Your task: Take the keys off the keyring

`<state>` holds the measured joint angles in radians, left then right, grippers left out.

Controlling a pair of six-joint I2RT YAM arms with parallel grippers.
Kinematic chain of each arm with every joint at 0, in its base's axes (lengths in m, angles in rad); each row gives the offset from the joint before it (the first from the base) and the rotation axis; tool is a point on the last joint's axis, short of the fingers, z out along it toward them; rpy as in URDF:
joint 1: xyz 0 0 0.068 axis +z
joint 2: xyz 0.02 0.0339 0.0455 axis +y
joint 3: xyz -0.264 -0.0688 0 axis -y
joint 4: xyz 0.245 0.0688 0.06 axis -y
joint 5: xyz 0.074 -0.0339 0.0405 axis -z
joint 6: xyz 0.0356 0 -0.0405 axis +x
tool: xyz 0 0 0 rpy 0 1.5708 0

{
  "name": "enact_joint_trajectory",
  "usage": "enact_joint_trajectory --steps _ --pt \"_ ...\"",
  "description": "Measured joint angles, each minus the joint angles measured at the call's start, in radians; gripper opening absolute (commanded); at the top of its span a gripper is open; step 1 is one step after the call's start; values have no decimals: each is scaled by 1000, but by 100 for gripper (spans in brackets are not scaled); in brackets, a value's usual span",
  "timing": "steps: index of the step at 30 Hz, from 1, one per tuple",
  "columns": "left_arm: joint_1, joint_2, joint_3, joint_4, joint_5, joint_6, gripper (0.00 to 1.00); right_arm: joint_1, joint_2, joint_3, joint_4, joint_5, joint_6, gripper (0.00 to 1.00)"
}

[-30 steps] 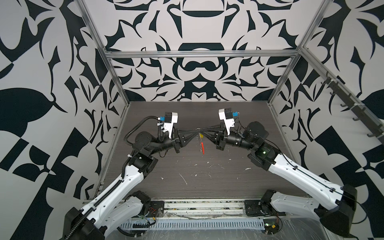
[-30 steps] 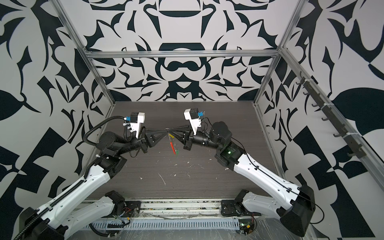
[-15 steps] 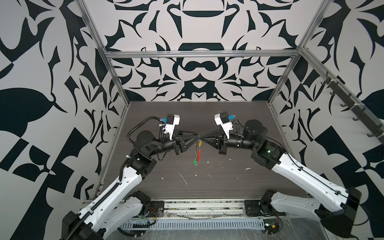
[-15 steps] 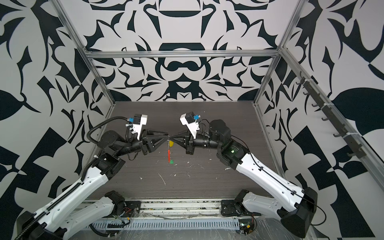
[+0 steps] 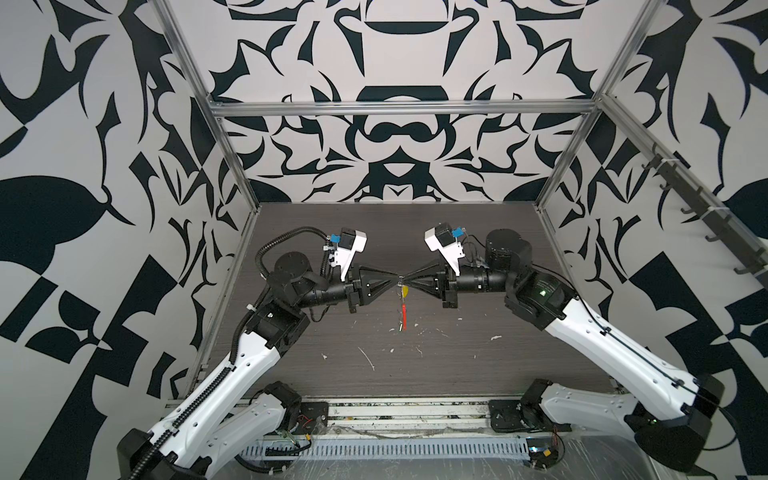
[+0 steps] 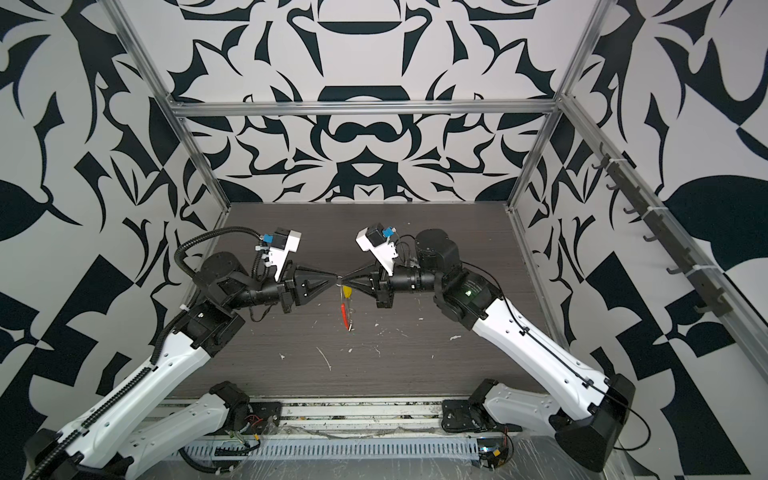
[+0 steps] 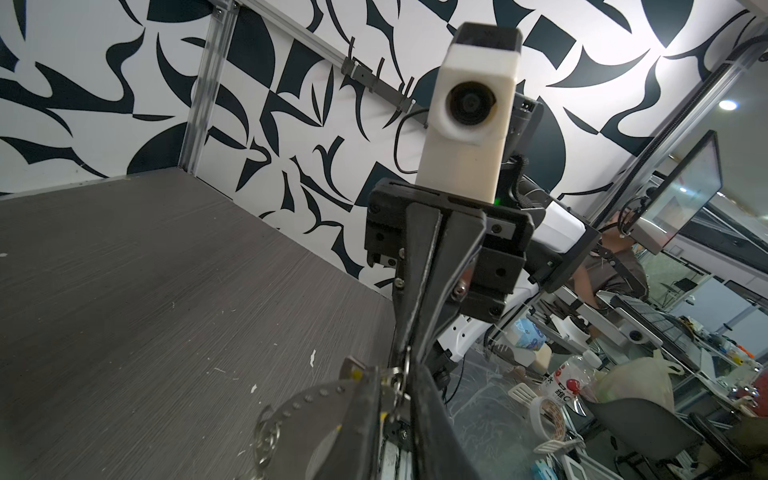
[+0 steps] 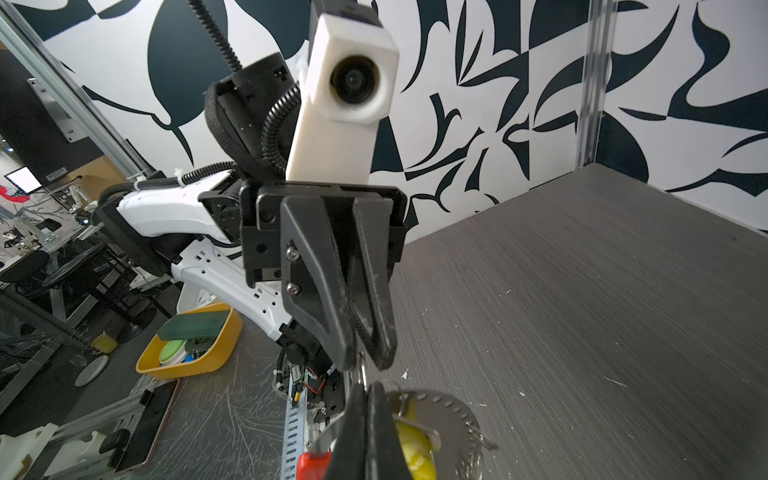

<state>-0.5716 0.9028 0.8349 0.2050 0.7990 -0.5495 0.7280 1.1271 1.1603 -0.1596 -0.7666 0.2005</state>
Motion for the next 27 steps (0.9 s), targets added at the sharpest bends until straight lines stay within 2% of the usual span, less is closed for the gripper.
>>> enact_joint_trajectory --steps 5,10,15,16,20,23,27 --pt "0 15 3 -9 19 1 11 0 2 0 -12 2 -2 0" --pt "1 32 10 -1 37 -5 0 -6 3 0 -16 12 4 0" --pt "2 37 11 15 38 -10 0 -8 6 2 -12 19 11 0" --pt "2 37 11 20 37 -11 0 -8 6 2 -8 23 13 3" --pt "2 36 -1 73 12 -24 0 -4 -8 -3 27 66 29 29" --pt "2 21 -38 127 -19 -32 0 5 -59 -47 92 140 42 38" --pt "2 -3 -78 197 -58 -45 0 9 -141 -112 172 229 61 42"
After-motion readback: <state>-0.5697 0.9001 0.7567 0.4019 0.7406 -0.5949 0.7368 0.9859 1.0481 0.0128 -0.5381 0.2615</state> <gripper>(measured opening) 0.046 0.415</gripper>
